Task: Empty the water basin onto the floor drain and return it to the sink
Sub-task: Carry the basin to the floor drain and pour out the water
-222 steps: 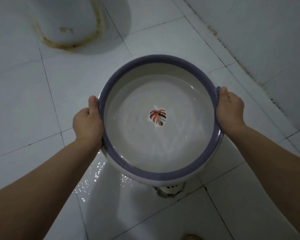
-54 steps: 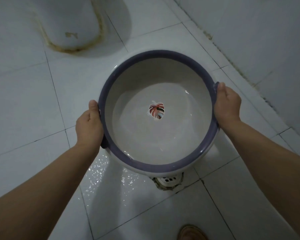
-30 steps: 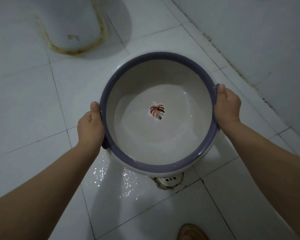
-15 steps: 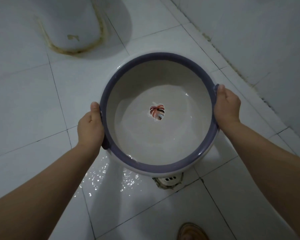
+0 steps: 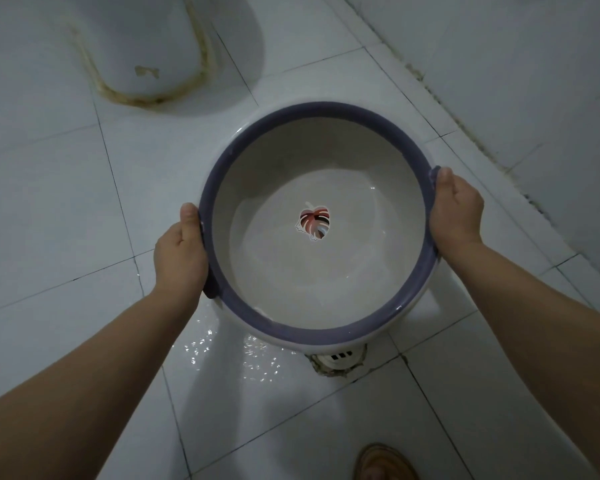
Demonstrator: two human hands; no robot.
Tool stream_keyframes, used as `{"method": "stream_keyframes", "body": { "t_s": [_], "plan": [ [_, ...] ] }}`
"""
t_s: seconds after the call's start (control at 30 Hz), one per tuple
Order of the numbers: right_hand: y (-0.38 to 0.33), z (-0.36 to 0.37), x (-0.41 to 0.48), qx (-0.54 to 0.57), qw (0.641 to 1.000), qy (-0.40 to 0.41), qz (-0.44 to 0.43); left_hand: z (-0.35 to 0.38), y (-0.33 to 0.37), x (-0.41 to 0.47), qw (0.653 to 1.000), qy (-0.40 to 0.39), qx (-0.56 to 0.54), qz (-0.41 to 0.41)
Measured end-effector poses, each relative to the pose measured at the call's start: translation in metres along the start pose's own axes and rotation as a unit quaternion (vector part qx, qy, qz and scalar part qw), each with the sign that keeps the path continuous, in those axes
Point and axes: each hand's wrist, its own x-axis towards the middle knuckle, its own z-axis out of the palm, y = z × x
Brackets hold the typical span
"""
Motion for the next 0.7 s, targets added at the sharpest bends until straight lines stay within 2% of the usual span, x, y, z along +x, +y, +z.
{"method": "stream_keyframes", "body": {
  "t_s": [0.7],
  "plan": [
    [0.0009,-0.0018,-0.0009,0.002,1.000,0.006,0.001,-0.0009,-0.0033,-0.0008,1.000,-0.006,0.005,0.002]
  ]
}}
